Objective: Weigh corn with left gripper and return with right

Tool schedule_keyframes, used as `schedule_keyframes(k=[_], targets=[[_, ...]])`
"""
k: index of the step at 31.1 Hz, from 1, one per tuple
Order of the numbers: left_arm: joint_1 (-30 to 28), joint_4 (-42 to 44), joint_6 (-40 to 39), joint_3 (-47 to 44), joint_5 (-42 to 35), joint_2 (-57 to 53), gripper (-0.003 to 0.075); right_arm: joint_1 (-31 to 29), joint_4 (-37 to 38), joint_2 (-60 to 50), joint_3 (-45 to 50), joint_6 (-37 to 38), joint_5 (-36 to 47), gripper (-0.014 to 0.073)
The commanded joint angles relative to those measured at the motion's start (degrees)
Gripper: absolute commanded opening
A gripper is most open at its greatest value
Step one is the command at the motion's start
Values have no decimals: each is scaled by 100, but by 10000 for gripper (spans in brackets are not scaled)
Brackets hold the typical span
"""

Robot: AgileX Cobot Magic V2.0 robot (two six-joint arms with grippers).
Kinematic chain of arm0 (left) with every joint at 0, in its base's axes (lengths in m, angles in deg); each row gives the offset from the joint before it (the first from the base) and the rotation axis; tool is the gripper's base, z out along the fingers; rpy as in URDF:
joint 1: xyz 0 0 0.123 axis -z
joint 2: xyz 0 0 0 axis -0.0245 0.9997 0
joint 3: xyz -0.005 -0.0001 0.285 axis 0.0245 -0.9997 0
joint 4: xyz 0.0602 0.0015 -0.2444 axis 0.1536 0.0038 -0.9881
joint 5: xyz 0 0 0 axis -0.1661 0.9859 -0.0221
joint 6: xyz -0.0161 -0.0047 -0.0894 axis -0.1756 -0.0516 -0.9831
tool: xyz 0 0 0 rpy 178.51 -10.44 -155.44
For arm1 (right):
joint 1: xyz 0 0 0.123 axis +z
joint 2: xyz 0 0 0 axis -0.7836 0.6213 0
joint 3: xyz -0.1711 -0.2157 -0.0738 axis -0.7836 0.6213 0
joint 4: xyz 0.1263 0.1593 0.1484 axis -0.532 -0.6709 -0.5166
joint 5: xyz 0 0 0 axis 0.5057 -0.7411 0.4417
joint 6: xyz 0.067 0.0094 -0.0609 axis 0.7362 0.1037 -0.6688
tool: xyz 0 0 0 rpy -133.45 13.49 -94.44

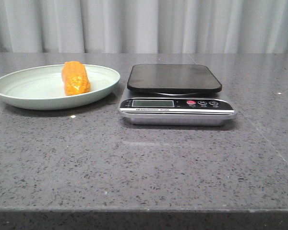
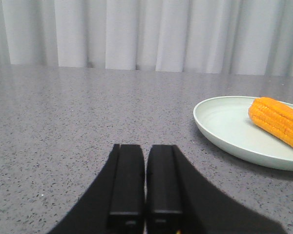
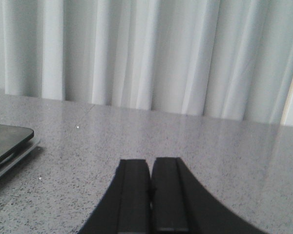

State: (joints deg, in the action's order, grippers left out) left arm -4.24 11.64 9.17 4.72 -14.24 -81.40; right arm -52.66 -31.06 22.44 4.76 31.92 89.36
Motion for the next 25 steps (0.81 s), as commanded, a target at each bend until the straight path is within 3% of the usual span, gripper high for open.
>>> schedule_keyframes(k=[1,13,25], targets=[[51,-49,-17,-36,-498,-126,127,-37,147,-123,-28,34,531,144],[51,-49,-17,-36,-498,-126,127,-87,144,-117,-28,618,300,144],[51,-49,-17,-36,-498,-126,127,-87,144,-123,-28,624,300,144]])
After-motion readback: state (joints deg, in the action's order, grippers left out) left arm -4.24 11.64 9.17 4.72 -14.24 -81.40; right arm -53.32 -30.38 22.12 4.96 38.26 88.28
